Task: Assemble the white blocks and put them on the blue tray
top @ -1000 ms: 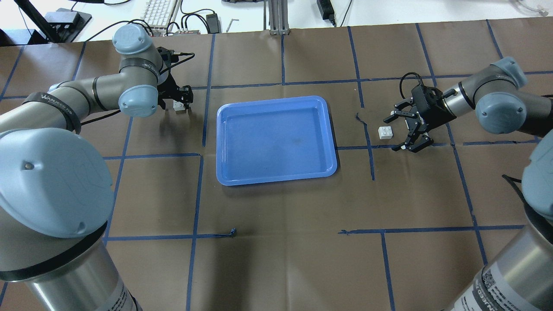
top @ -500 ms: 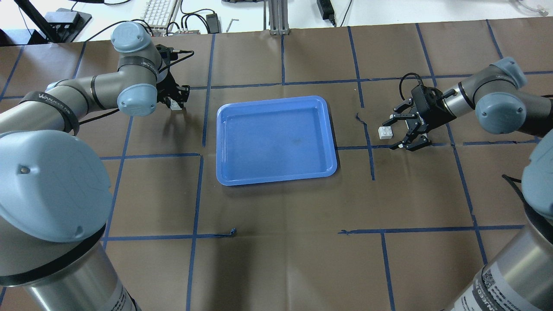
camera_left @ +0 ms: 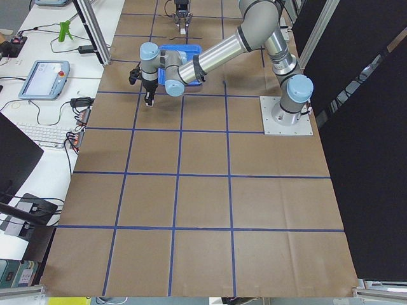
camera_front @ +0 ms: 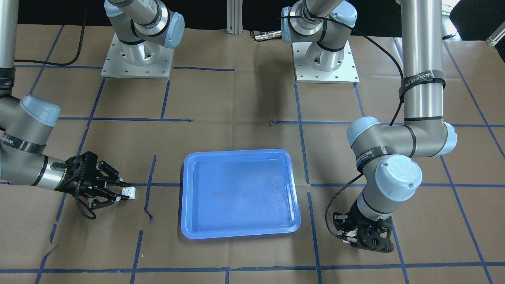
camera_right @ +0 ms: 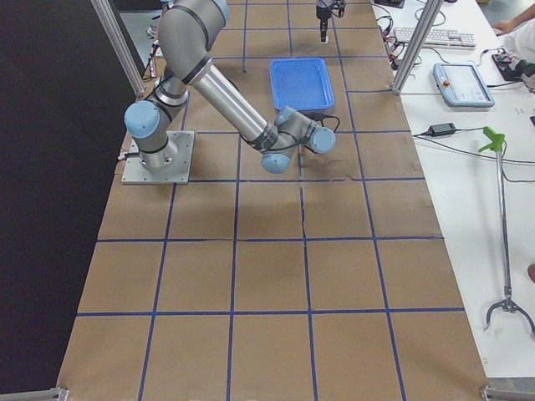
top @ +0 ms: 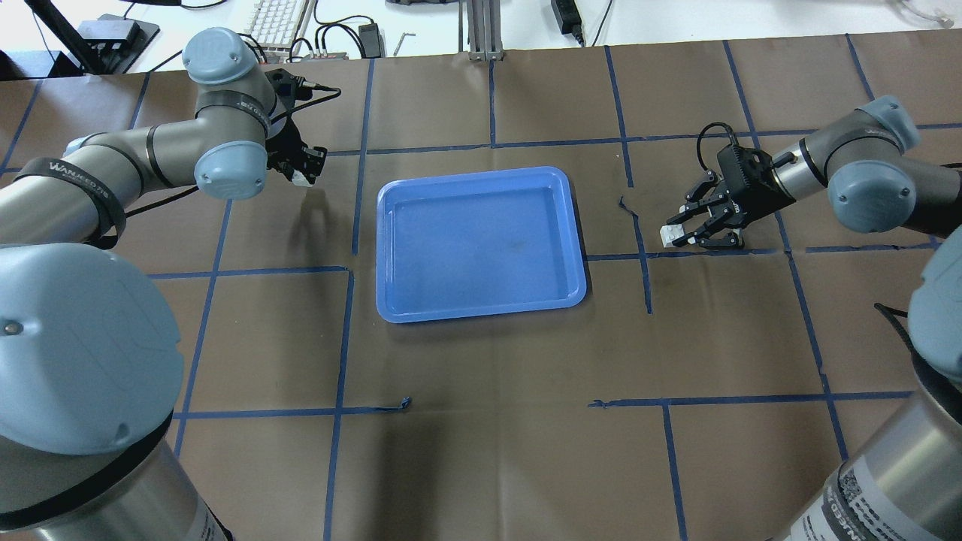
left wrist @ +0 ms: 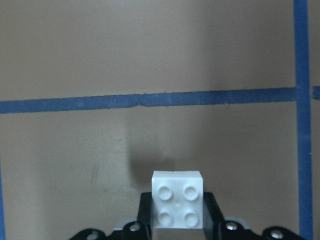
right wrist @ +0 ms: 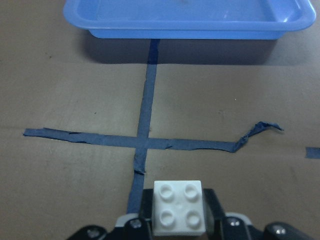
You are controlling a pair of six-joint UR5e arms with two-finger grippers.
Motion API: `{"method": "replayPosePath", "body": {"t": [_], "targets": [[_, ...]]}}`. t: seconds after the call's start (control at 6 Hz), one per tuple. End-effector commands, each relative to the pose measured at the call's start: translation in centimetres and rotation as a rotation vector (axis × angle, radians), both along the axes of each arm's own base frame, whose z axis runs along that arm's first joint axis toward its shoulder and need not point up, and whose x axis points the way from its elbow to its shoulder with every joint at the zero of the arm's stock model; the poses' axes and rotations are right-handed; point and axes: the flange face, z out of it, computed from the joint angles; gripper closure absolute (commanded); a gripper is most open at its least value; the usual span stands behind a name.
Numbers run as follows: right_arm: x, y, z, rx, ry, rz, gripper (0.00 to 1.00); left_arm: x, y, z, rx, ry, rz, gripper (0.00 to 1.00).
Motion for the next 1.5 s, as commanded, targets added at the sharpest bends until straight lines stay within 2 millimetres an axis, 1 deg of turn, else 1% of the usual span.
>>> {"method": "replayPosePath", "body": {"t": [0.0,0.17,0.33,0.5,0.67,0.83,1.0,1.17,1.33], "targets": [[-0.1,-0.2,0.6,-0.014,0.004,-0.002,0.75,-6.4,3.6,3.3,0.019,-0.046,-0.370,1.00],[-0.2,-0.4,2.0,-0.027,0.009,-0.017,0.75,-11.8,5.7,3.2,0.034,-0.062,-0.548,1.00],[-0.1,-0.1,4.5,-0.015,0.023,-0.068,0.75,-16.6,7.6,3.4,0.033,-0.074,-0.690,1.00],[0.2,0.3,7.8,-0.010,0.040,-0.134,0.75,-20.0,8.9,3.3,0.034,-0.091,-0.856,1.00],[1.0,0.5,9.7,-0.013,0.019,-0.175,0.75,-23.0,10.4,2.2,0.057,-0.103,-1.003,1.00],[1.3,0.5,10.1,-0.006,-0.004,-0.197,0.75,-24.3,10.9,1.4,0.070,-0.120,-1.156,0.99],[1.4,0.5,10.3,-0.011,-0.008,-0.196,0.75,-25.1,11.4,0.8,0.078,-0.117,-1.182,0.99],[1.4,0.5,10.1,-0.008,-0.007,-0.195,0.75,-27.0,12.2,-1.3,0.107,-0.115,-1.215,0.97],[1.5,0.7,9.9,-0.005,-0.009,-0.194,0.75,-27.7,12.5,-2.2,0.116,-0.113,-1.222,0.96]]}}
